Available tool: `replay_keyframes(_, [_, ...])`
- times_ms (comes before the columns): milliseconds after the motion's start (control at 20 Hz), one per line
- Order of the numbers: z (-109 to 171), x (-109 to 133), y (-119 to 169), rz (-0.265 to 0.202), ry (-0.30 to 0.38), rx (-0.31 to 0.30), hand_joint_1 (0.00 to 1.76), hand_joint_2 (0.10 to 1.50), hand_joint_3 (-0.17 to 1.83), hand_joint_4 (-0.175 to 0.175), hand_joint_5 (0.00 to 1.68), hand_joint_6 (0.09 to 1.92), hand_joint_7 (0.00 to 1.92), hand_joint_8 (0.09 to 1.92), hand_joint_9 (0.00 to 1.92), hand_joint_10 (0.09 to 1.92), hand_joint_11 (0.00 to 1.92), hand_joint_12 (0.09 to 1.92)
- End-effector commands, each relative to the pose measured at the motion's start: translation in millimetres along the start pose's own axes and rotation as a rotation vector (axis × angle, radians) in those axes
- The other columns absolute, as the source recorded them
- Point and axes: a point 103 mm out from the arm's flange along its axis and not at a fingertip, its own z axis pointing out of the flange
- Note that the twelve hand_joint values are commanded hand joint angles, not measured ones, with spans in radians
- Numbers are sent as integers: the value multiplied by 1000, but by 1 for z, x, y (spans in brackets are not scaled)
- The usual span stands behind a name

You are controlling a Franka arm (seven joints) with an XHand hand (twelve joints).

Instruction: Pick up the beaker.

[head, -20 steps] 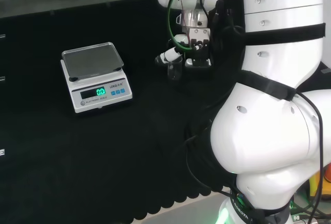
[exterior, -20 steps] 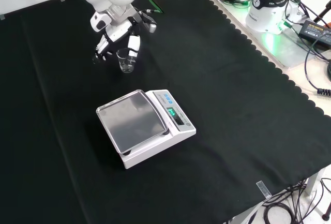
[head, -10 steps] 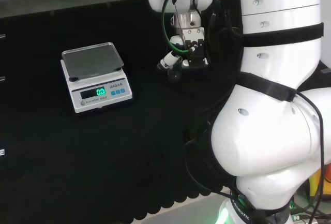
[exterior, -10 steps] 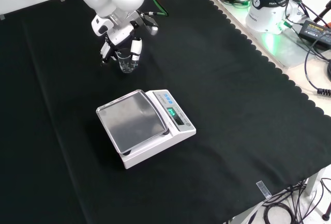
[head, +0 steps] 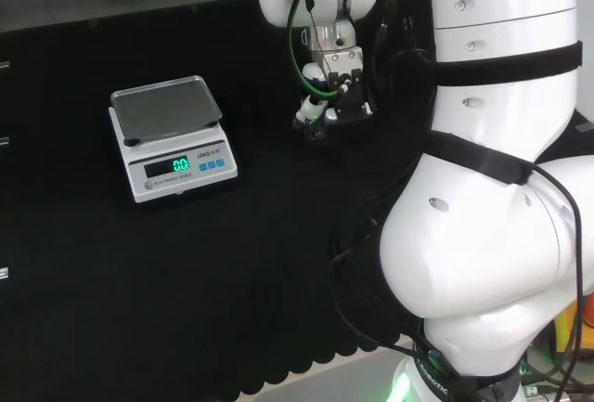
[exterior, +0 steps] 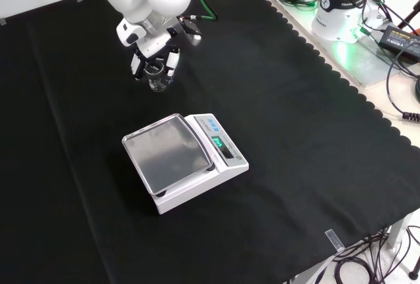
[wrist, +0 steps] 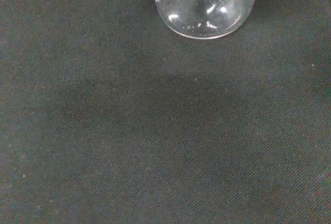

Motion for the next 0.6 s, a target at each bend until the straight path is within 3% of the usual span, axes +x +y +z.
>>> replay_keyframes(50, [-2,0,-2,-8,-23,-44,1070,1040,-175,-175,849,845,849,935,1552,176,1711,427])
replay_keyframes(300, [-11,-1,-11,-19,-1,-82,1098,1051,-175,-175,907,834,917,922,1571,153,1667,390])
replay_keyframes(450, [-22,-1,-20,-29,25,-120,1135,1103,-111,-118,1035,870,932,921,1580,151,1662,386])
replay_keyframes(600, [-37,2,-31,-37,42,-145,1142,1112,-96,-106,1061,876,938,921,1584,150,1662,385])
